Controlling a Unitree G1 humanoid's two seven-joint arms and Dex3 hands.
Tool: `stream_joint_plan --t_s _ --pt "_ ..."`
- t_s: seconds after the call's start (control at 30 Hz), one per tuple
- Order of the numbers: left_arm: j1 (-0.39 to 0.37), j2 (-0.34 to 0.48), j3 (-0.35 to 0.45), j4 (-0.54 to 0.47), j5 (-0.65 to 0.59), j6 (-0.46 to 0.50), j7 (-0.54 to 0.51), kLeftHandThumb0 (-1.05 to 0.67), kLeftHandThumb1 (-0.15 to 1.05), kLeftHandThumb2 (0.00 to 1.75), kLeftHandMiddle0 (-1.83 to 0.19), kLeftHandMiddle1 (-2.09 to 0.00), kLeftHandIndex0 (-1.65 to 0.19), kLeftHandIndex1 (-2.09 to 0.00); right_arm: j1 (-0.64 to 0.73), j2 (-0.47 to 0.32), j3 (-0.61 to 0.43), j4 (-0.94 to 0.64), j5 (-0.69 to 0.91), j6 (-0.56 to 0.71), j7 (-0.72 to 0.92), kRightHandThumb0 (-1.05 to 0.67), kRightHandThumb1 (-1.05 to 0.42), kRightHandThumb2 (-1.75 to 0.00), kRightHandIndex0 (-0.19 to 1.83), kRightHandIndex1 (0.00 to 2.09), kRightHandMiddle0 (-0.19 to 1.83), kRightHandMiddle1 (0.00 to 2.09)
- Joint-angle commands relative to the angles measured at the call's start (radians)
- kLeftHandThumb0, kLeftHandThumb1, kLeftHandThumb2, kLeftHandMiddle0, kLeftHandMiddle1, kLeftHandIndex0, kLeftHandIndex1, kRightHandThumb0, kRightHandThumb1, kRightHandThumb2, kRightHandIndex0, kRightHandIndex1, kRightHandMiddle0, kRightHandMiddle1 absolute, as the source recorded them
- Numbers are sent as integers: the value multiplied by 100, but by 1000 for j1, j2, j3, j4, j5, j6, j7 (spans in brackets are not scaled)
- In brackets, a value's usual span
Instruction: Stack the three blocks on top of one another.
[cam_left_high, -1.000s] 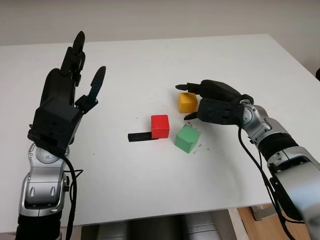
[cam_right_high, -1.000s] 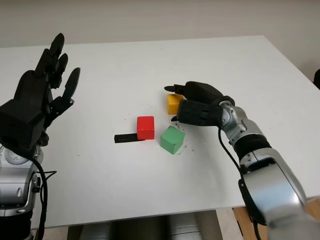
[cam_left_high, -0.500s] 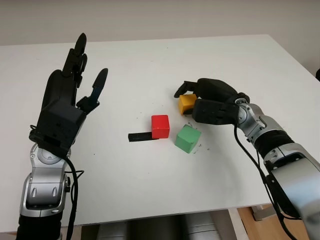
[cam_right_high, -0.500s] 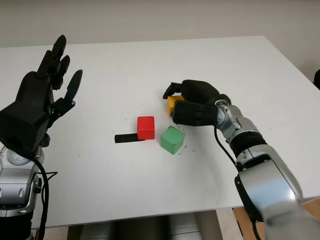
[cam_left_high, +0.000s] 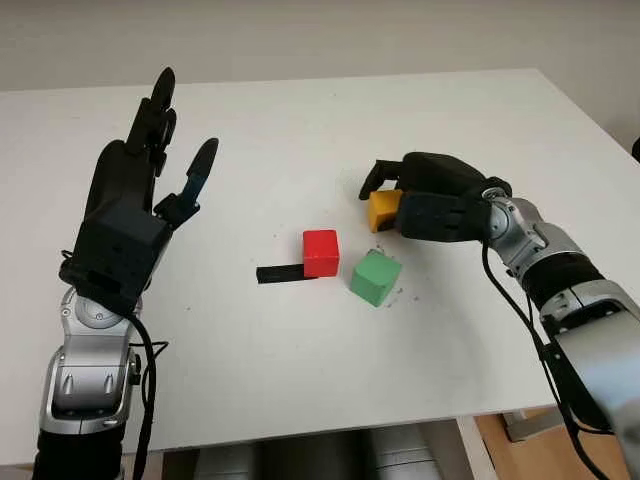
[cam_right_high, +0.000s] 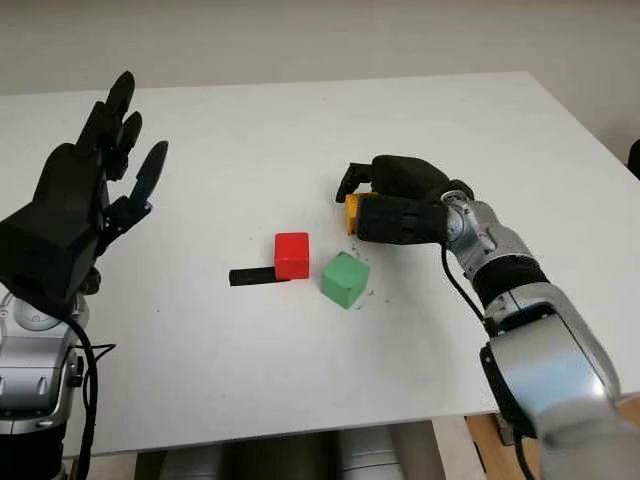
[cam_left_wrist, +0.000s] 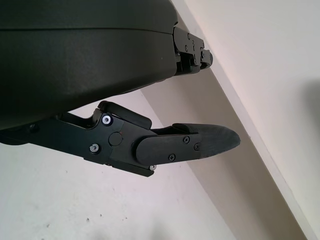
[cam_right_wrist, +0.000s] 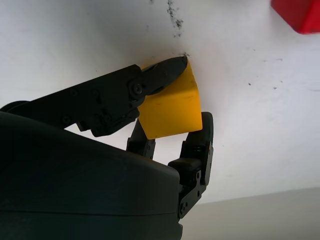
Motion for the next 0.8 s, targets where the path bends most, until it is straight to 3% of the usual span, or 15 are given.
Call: stream_joint_plan --t_s 0.0,0.43,0.77 --pt "2 -4 -4 -19 1 5 0 -63 105 45 -13 -5 -7 -7 -49 -17 -27 -49 34 -20 42 -15 -100 -6 45 127 37 114" --pt "-8 -6 -17 -4 12 1 9 -63 105 46 -15 -6 -9 -7 -103 -25 -114 -300 242 -31 398 -19 -101 -5 48 148 37 140" --pt "-7 0 -18 -19 26 24 6 -68 105 53 -13 -5 -7 -6 -72 -11 -108 -499 287 41 530 -19 -97 -5 55 134 43 132"
